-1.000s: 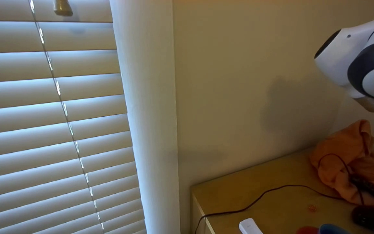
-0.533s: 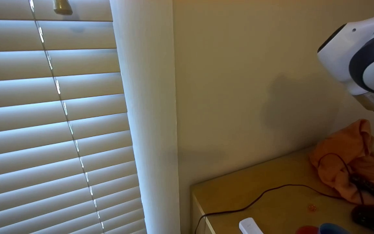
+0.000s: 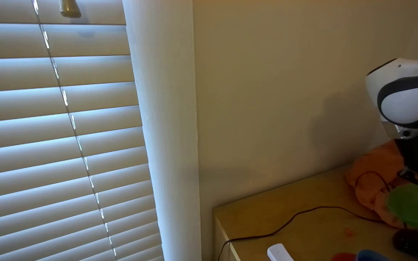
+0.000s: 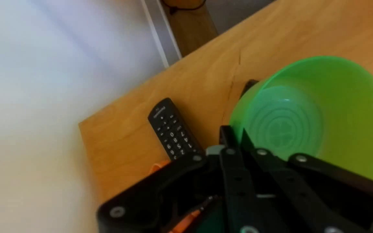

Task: Pick the green bowl and take the red thing out of the it then place the bowl back down

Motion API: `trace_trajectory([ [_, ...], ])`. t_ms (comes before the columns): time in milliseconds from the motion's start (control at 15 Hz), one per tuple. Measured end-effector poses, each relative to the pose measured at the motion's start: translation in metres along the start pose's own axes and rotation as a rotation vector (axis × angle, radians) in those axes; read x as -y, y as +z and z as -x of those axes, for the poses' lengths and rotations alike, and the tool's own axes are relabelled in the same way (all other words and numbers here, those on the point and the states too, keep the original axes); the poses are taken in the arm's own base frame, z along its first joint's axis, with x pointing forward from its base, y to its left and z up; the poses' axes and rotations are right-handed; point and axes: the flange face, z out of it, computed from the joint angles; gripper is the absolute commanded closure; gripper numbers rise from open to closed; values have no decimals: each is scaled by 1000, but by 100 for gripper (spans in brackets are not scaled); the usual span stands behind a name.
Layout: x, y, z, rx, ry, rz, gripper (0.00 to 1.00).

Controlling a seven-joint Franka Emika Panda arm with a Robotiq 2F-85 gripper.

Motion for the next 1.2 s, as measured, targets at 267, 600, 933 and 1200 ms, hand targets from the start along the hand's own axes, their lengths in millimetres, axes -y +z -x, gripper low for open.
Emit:
trace_trajectory([
  [267, 22, -9, -38, -22, 73, -146, 99],
  [600, 35, -23, -62, -27, 172, -210, 99],
  [933, 41, -20, -71, -108, 254, -307, 99],
  [1200, 48, 2, -62, -153, 376, -463, 99],
])
